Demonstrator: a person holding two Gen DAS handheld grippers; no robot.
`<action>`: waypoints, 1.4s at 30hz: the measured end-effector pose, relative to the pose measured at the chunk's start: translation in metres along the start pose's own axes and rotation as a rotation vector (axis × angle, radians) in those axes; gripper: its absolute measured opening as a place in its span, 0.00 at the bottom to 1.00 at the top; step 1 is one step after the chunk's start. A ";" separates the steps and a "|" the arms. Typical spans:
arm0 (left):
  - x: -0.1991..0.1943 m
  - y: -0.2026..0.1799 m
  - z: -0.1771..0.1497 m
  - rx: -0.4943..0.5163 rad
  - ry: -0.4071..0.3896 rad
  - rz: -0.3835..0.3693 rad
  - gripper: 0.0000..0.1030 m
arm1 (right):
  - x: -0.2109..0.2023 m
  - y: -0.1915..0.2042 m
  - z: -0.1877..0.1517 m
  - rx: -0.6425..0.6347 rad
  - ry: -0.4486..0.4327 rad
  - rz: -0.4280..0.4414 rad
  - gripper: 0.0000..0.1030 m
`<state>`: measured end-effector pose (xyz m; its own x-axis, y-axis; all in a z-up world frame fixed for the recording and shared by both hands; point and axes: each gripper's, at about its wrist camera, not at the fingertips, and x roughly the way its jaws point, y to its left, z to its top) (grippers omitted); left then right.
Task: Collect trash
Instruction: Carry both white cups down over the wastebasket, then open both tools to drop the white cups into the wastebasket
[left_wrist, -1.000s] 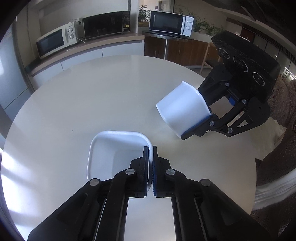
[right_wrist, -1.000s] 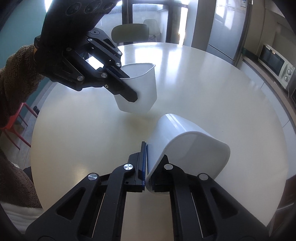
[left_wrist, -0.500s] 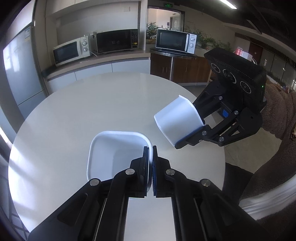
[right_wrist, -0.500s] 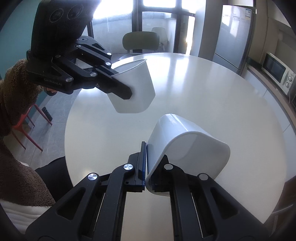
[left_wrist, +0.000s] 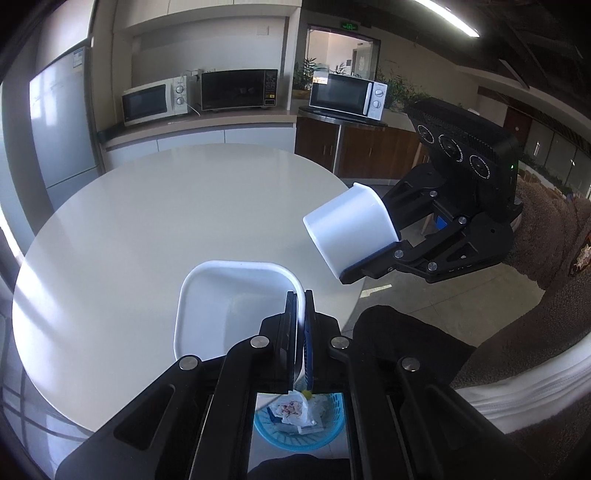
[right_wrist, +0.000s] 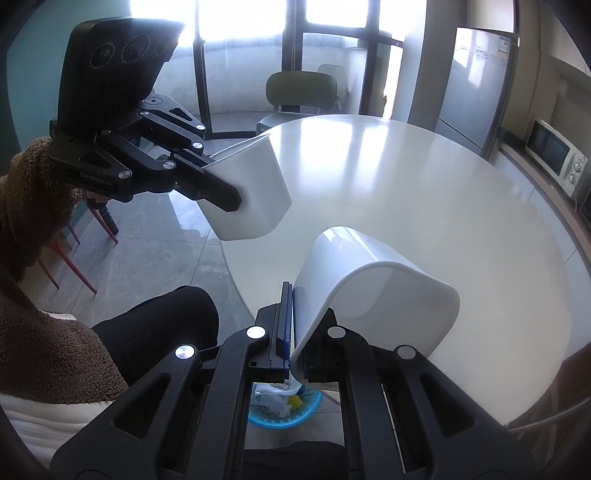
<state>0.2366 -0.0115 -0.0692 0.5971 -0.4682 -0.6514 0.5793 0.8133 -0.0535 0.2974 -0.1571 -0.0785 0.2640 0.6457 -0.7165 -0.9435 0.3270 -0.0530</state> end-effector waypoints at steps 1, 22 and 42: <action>-0.002 -0.006 -0.002 0.001 0.002 -0.001 0.03 | -0.004 0.005 -0.003 0.002 -0.005 -0.001 0.03; 0.072 -0.059 -0.096 -0.088 0.175 -0.056 0.03 | 0.033 0.063 -0.111 0.078 0.130 0.107 0.03; 0.217 0.011 -0.191 -0.195 0.443 0.023 0.90 | 0.216 -0.001 -0.187 0.109 0.348 0.149 0.75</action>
<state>0.2669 -0.0382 -0.3559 0.2903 -0.2912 -0.9116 0.4282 0.8914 -0.1483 0.3179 -0.1470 -0.3627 0.0243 0.4248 -0.9050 -0.9348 0.3304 0.1300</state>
